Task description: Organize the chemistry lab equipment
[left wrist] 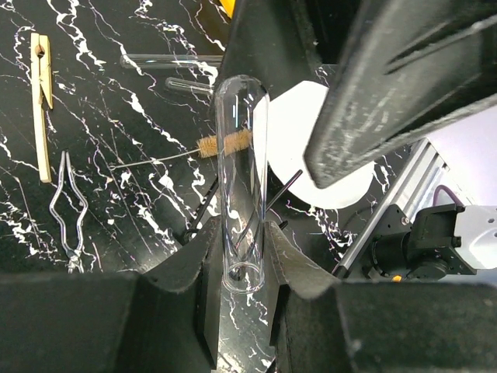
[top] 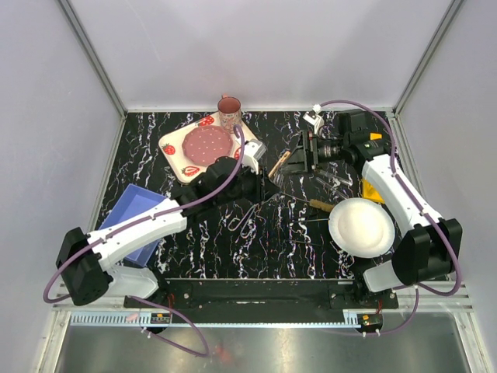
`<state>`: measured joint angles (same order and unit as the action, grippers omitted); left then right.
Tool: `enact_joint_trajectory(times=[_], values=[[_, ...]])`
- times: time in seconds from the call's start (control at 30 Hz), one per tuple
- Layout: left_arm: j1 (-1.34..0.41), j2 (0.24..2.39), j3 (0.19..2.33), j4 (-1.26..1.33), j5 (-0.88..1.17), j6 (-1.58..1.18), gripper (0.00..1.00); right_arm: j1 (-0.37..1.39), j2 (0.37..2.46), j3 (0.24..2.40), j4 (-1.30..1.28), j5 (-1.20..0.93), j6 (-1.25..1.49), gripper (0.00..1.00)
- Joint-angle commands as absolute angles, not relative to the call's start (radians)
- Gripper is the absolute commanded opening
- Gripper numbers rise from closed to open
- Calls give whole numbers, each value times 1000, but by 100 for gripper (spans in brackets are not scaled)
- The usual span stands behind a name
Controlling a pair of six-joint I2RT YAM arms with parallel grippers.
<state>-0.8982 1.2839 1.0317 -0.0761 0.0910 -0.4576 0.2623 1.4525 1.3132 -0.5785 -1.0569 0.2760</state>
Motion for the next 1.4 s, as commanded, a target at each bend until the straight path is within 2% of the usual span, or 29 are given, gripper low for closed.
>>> enact_joint_trajectory(times=[0.0, 0.07, 0.23, 0.47, 0.53, 0.57, 0.63, 0.67, 0.77, 0.9, 1.03, 1.17, 1.27, 1.37], values=[[-914, 1298, 1094, -11, 60, -469, 9, 275, 1463, 1301, -493, -1072, 333, 92], [-919, 1304, 1094, -11, 51, -471, 9, 281, 1462, 1279, -462, -1078, 345, 87], [-923, 1322, 1085, -5, 43, -497, 9, 293, 1463, 1266, -448, -1080, 345, 60], [-925, 1331, 1086, -11, 18, -522, 9, 308, 1480, 1264, -451, -1081, 327, 37], [-927, 1330, 1089, -20, 11, -528, 11, 310, 1482, 1264, -454, -1075, 313, 33], [-927, 1328, 1089, -23, 8, -531, 19, 308, 1477, 1266, -462, -1071, 305, 29], [-925, 1316, 1085, -25, 3, -535, 32, 310, 1470, 1273, -477, -1054, 270, 26], [-927, 1309, 1075, -20, 3, -537, 47, 310, 1468, 1278, -501, -1046, 253, 25], [-927, 1273, 1036, -3, 3, -541, 70, 310, 1456, 1311, -569, -993, 170, 23], [-923, 1217, 1005, 11, -23, -528, 87, 302, 1437, 1359, -641, -913, 77, 23], [-887, 1111, 991, -95, -60, -474, 94, 198, 1424, 1411, -684, -874, 20, 23], [-732, 1006, 991, -253, -17, -402, 98, 78, 1408, 1462, -703, -744, -87, 24], [-614, 944, 999, -395, 26, -290, 99, 15, 1416, 1500, -695, -600, -172, 24], [-554, 908, 980, -512, -35, -174, 99, -67, 1443, 1531, -664, -510, -215, 25]])
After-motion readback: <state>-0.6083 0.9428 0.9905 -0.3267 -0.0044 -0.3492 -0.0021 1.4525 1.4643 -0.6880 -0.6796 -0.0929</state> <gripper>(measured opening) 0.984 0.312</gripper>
